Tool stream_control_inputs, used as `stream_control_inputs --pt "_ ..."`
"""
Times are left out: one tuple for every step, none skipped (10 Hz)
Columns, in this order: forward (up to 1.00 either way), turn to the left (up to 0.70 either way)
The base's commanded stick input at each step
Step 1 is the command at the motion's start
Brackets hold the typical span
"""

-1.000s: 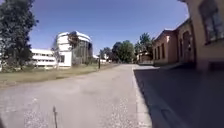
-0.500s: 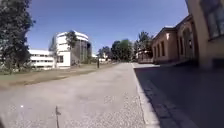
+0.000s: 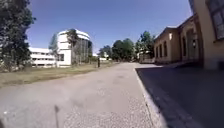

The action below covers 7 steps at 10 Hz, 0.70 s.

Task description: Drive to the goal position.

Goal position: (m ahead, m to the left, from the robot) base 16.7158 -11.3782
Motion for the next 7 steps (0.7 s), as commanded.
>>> stream_control_inputs --pt "0.70 0.00" --pt "0.70 0.00" --pt "0.70 0.00" --pt "0.70 0.00" --pt "0.70 0.00" --pt "0.70 0.00" --pt "0.70 0.00"
